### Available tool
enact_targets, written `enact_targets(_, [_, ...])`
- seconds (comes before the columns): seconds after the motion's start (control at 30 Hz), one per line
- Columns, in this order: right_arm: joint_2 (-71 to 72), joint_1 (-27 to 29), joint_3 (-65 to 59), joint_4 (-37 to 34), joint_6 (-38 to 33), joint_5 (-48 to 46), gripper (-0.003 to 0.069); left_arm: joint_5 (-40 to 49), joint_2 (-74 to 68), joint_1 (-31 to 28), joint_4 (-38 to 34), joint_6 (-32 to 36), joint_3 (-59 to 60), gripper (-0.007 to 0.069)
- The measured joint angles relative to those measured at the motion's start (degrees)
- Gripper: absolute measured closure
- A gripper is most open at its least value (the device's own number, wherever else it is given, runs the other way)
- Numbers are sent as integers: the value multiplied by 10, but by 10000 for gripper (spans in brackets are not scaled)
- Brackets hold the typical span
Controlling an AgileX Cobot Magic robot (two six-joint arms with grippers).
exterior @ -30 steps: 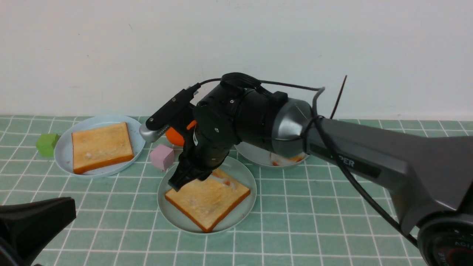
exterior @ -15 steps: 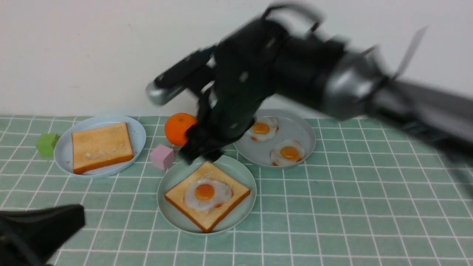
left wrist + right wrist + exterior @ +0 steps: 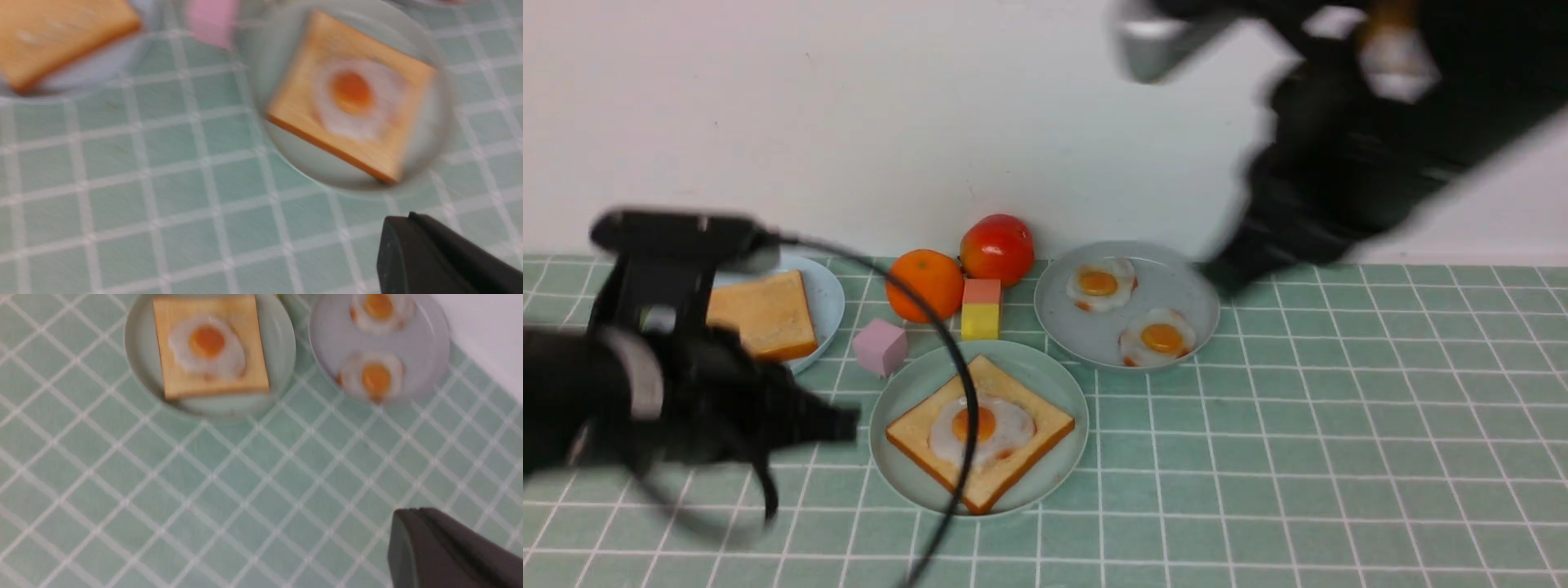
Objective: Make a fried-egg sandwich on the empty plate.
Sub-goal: Use the left arm to grab a slice of bread
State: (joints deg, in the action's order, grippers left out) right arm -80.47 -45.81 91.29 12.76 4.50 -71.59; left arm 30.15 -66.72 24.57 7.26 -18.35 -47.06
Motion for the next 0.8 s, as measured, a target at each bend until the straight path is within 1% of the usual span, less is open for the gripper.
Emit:
enact_targets(0.03, [29,0,-28,-1,6,-1,671,0,-19,-29,-13,27,-14,638])
enact_targets(0.07, [76,0,-76,-7,13,-1,671,0,-64,-75,-48,94,-44,638])
enact_targets(0.17, [145,0,-142,-19,15,12,670,3,-145,-150,-113,239,-94,638])
enact_targets(0.2, [157,0,-152,-22,15,16,669,9,-177,-173,-132,278,-111,638])
enact_targets(0.23, [168,0,-161,-25,15,18,669,13,-183,-178,-142,288,-120,638])
enact_targets(0.27, [191,0,-179,-29,15,22,668,30,-235,-210,-172,364,-157,638])
enact_targets(0.3, [209,0,-191,-30,15,24,668,48,-273,-230,-191,420,-189,638])
enact_targets(0.33, [212,0,-193,-30,15,24,668,55,-279,-233,-194,429,-195,638])
enact_targets(0.37, [230,0,-202,-30,15,24,668,83,-327,-251,-204,498,-241,638])
enact_targets(0.4, [230,0,-202,-30,15,24,668,91,-333,-253,-205,514,-247,638])
enact_targets(0.43, [247,0,-207,-30,15,19,668,120,-375,-264,-210,566,-293,638])
enact_targets(0.53, [268,0,-208,-30,17,14,667,153,-441,-269,-211,627,-368,617])
enact_targets(0.57, [275,0,-208,-31,19,14,665,158,-459,-269,-209,641,-392,592])
enact_targets(0.6, [277,0,-208,-31,21,14,665,159,-463,-269,-208,643,-400,587])
enact_targets(0.63, [287,0,-208,-31,27,13,664,160,-487,-269,-202,661,-430,540])
enact_targets(0.7, [297,0,-208,-31,33,10,664,156,-508,-269,-190,673,-453,462])
enact_targets(0.73, [298,0,-208,-31,33,10,664,156,-511,-269,-188,675,-455,454])
enact_targets(0.77, [303,0,-208,-31,37,6,662,153,-518,-269,-181,679,-461,419])
enact_targets(0.8, [309,0,-208,-31,43,-1,660,146,-528,-269,-168,689,-466,341])
